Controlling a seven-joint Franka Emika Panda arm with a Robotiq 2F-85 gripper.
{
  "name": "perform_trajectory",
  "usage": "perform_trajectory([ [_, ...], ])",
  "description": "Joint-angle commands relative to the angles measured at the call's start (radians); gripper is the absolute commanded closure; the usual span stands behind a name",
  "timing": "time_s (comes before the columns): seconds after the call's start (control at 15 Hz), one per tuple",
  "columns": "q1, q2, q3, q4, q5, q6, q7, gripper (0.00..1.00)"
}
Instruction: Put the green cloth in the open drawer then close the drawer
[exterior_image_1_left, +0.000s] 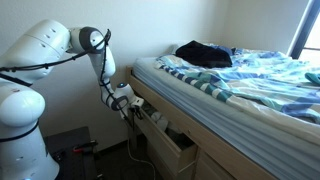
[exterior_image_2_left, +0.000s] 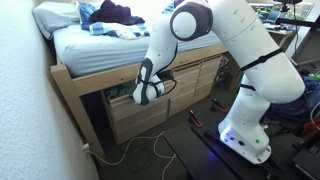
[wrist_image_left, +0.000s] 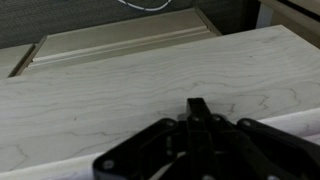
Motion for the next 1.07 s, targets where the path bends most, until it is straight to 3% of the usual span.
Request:
perform_trajectory([
  [0.0, 0.083, 0.075, -0.073, 0.071, 0.089, 0.056, 0.009, 1.00],
  [0.4, 0.151, 0.149, -0.130, 0.155, 0.201, 0.072, 0.022, 1.00],
  [1.0, 0.127, 0.224, -0.125, 0.261, 0.236, 0.069, 0.058, 1.00],
])
